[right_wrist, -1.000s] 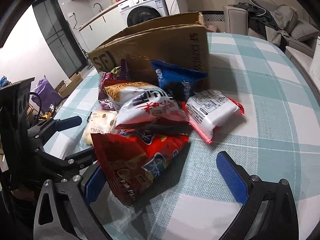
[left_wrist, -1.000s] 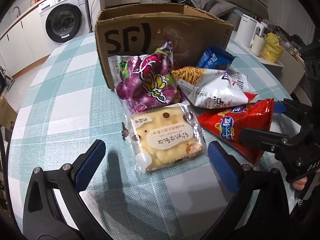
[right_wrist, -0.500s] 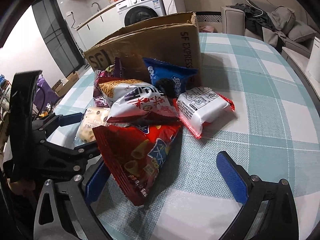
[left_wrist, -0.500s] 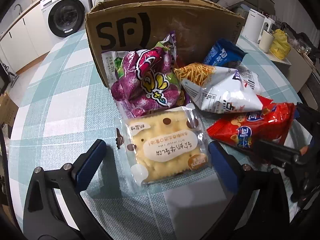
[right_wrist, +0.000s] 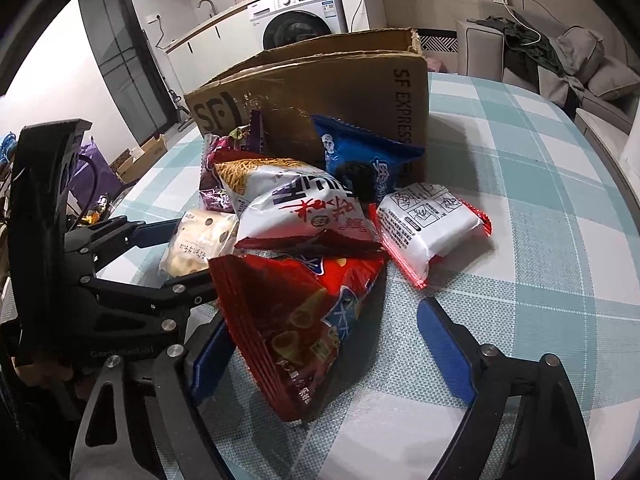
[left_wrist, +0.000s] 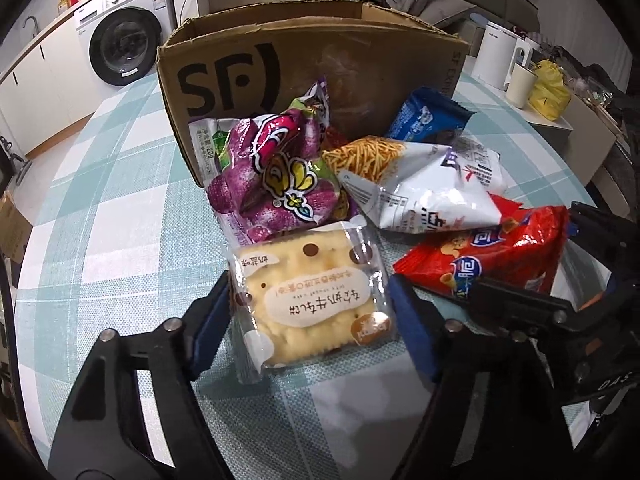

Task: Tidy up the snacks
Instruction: 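Grasp the cream bun pack with the left tool while the right tool grasps the red chip bag, then lift both held packs and carry them over the cardboard box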

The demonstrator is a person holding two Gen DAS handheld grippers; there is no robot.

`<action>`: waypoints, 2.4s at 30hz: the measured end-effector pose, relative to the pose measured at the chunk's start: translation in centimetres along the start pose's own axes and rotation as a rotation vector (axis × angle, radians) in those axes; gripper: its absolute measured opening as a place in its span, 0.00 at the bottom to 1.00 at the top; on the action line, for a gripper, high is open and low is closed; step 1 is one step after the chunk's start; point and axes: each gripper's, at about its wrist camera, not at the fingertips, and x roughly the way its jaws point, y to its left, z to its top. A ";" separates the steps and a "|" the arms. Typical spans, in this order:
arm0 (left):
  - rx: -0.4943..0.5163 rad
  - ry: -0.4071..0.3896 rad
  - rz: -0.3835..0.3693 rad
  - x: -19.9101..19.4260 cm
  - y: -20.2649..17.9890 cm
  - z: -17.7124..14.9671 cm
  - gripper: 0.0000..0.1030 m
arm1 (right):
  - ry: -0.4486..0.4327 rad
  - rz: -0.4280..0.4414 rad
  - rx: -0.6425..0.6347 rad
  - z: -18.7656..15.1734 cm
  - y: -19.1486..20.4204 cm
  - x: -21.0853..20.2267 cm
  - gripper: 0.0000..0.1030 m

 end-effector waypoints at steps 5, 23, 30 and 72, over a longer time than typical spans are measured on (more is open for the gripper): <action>0.006 -0.007 -0.006 -0.5 -0.1 -0.4 0.65 | -0.002 0.013 -0.010 0.0 0.2 0.0 0.80; 0.010 -0.010 -0.011 -0.9 0.3 -0.9 0.64 | -0.009 0.022 -0.049 0.3 1.2 0.5 0.54; 0.006 -0.011 -0.007 -1.1 0.3 -1.0 0.64 | -0.014 0.023 -0.061 -0.2 1.2 -0.2 0.52; 0.028 -0.173 0.020 -9.3 -0.5 0.9 0.64 | -0.224 -0.003 -0.041 0.7 0.6 -9.2 0.49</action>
